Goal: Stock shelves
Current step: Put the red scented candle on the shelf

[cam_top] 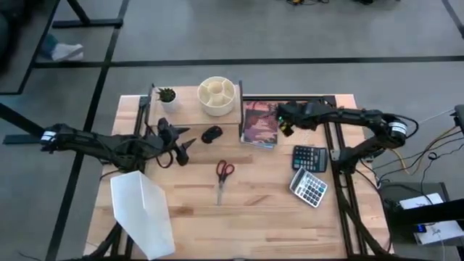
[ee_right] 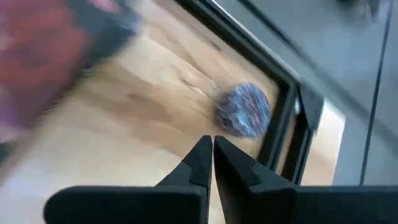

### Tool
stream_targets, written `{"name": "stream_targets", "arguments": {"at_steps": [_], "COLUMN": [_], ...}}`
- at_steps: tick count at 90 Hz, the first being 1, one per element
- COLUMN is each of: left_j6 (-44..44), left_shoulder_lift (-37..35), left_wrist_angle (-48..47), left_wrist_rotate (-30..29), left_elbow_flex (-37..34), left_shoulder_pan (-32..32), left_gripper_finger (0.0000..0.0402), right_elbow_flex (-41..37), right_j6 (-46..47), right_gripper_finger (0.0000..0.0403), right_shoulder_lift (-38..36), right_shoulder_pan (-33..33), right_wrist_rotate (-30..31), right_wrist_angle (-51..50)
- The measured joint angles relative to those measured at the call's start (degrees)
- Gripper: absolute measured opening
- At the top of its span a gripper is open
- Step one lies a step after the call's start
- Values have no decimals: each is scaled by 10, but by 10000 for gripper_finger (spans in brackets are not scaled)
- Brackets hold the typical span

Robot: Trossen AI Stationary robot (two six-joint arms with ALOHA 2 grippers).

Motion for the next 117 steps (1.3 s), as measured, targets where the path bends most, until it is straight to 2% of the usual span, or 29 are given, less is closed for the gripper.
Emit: {"name": "stream_targets", "arguments": {"at_steps": [17, 37, 50, 75, 93, 117], "left_j6": [0, 0, -1, -2, 2, -5], "left_shoulder_lift": [17, 40, 51, 61, 61, 61], "left_wrist_angle": [-1, -4, -11, -27, -37, -36], "left_wrist_rotate": [0, 1, 1, 9, 13, 21], "left_elbow_flex": [0, 0, 0, 0, 0, -26], "left_shoulder_pan": [0, 0, 0, 0, 0, 0], "left_gripper_finger": [219, 219, 219, 220, 219, 220], "right_elbow_flex": [-30, -43, -49, -78, -106, -111], "right_j6": [28, 97, 138, 194, 206, 226], "right_gripper_finger": [48, 147, 213, 311, 359, 382], "right_shoulder_lift": [6, 6, 6, 6, 6, 6], "right_shoulder_pan": [-65, -100, -102, -145, -192, -215], "right_wrist_rotate": [-30, -29, 13, -25, -56, -63], "right_wrist_angle": [47, 79, 80, 123, 199, 241]}}
